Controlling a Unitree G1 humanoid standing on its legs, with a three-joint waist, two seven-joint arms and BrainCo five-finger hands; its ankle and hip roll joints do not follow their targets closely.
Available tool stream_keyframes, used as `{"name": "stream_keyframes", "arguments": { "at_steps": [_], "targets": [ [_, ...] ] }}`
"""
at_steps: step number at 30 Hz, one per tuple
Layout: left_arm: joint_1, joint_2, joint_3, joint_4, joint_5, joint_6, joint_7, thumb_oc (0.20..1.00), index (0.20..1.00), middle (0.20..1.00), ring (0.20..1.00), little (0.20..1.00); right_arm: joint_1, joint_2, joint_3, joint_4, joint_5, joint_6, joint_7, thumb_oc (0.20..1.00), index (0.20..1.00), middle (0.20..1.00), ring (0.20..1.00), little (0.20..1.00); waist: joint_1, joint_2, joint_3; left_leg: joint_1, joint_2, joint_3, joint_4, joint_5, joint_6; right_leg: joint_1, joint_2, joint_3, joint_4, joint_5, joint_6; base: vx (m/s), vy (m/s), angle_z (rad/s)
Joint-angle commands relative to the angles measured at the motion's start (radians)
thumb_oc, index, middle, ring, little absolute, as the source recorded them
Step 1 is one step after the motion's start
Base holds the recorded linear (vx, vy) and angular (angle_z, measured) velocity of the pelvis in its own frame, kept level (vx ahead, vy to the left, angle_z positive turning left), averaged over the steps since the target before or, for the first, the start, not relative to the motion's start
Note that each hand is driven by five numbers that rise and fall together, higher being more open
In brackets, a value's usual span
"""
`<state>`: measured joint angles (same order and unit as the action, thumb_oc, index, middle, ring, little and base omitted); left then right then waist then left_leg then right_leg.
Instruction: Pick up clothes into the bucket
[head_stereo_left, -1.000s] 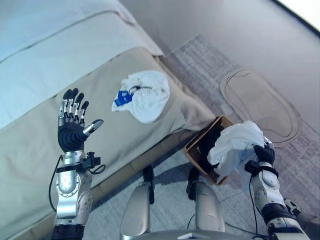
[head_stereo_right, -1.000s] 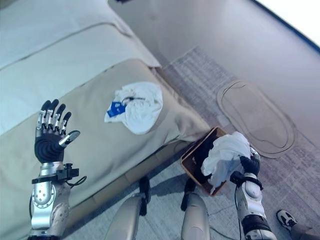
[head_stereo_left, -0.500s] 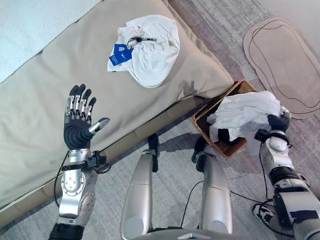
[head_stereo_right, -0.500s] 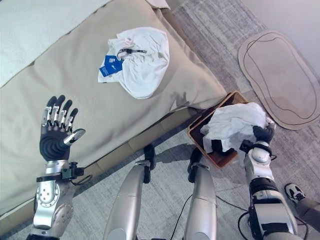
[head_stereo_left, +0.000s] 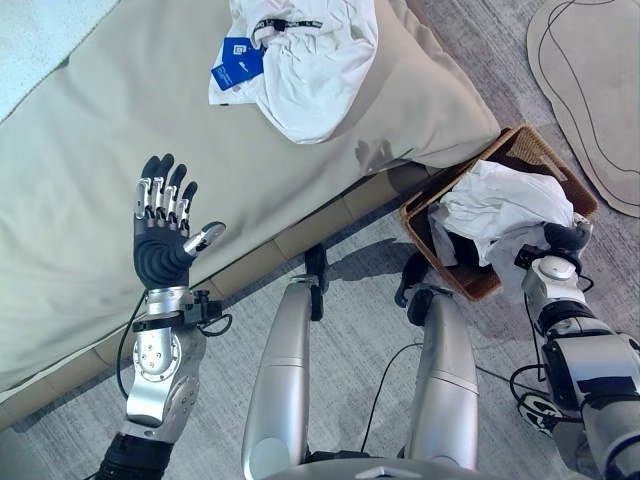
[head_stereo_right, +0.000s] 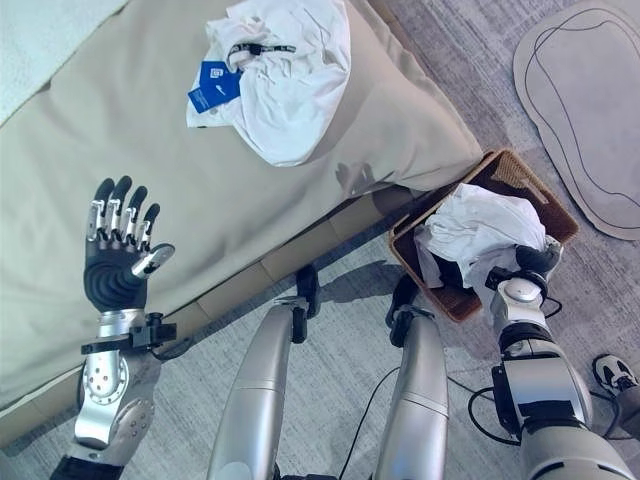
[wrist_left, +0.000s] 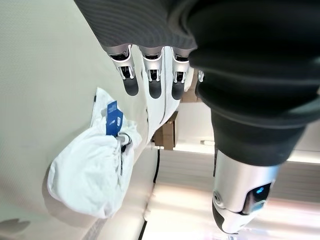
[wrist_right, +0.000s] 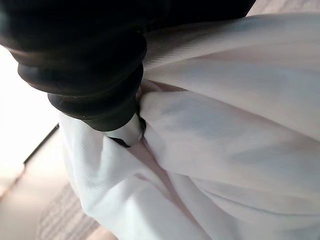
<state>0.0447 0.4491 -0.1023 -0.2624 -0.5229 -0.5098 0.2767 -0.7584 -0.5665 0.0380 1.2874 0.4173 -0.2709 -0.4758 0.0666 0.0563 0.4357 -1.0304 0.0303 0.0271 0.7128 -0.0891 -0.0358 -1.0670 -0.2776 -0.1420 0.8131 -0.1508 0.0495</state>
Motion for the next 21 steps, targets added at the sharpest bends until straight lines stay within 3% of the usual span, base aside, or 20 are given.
{"name": "stream_keyframes", "arguments": {
  "at_steps": [1,3,4,9,16,20,21],
  "targets": [
    [0.016,-0.02,0.004,-0.111,0.064,-0.079,0.026,1.0,1.0,1.0,1.0,1.0,0.026,-0.077,0.05,0.008,-0.078,-0.005,-0.045,0.423,0.423,0.423,0.423,0.423,-0.023,0.041,-0.06,-0.062,0.015,0.003,0.04,-0.034,0.013,-0.021,-0.005,0.078,-0.031,0.051,0.076,0.0,0.0,0.0],
    [0.016,-0.02,0.002,-0.115,0.061,-0.079,0.03,1.0,1.0,1.0,1.0,1.0,0.022,-0.08,0.047,0.019,-0.085,0.002,-0.055,0.523,0.523,0.523,0.523,0.523,-0.024,0.041,-0.061,-0.065,0.015,0.004,0.041,-0.035,0.014,-0.024,-0.005,0.077,-0.029,0.051,0.076,0.0,0.0,0.0],
    [0.015,-0.019,0.0,-0.117,0.063,-0.079,0.037,1.0,1.0,1.0,1.0,1.0,0.013,-0.083,0.045,0.039,-0.09,0.012,-0.065,1.0,1.0,1.0,1.0,1.0,-0.023,0.042,-0.063,-0.069,0.014,0.004,0.042,-0.035,0.014,-0.029,-0.004,0.079,-0.028,0.051,0.076,0.0,0.0,0.0],
    [-0.002,-0.015,-0.002,-0.111,0.076,-0.066,0.059,1.0,1.0,1.0,1.0,1.0,-0.027,-0.074,0.05,0.106,-0.101,0.039,-0.088,1.0,1.0,1.0,1.0,1.0,-0.024,0.038,-0.075,-0.072,0.014,0.004,0.03,-0.033,0.014,-0.031,-0.005,0.075,-0.04,0.055,0.076,0.0,0.0,0.0],
    [-0.018,-0.013,0.014,-0.109,0.079,-0.075,0.066,1.0,1.0,1.0,1.0,1.0,-0.016,-0.048,0.024,0.085,-0.052,0.016,-0.091,1.0,1.0,1.0,1.0,1.0,-0.031,0.027,-0.094,-0.048,0.016,0.008,-0.032,-0.016,0.013,-0.01,-0.009,0.067,-0.096,0.074,0.083,0.0,0.0,0.0],
    [-0.027,-0.009,0.015,-0.096,0.076,-0.082,0.061,1.0,1.0,1.0,1.0,1.0,-0.013,-0.049,0.014,0.062,-0.028,-0.005,-0.086,1.0,1.0,1.0,1.0,1.0,-0.033,0.022,-0.104,-0.006,0.018,0.012,-0.113,0.009,0.011,0.026,-0.009,0.059,-0.175,0.103,0.093,-0.02,0.004,0.01],
    [-0.03,-0.009,0.016,-0.097,0.074,-0.084,0.059,1.0,1.0,1.0,1.0,1.0,-0.014,-0.052,0.009,0.052,-0.02,-0.012,-0.087,1.0,1.0,1.0,1.0,1.0,-0.034,0.022,-0.1,-0.01,0.018,0.018,-0.14,0.046,0.02,0.023,-0.011,0.053,-0.204,0.138,0.087,-0.08,0.016,0.0]
  ]
}}
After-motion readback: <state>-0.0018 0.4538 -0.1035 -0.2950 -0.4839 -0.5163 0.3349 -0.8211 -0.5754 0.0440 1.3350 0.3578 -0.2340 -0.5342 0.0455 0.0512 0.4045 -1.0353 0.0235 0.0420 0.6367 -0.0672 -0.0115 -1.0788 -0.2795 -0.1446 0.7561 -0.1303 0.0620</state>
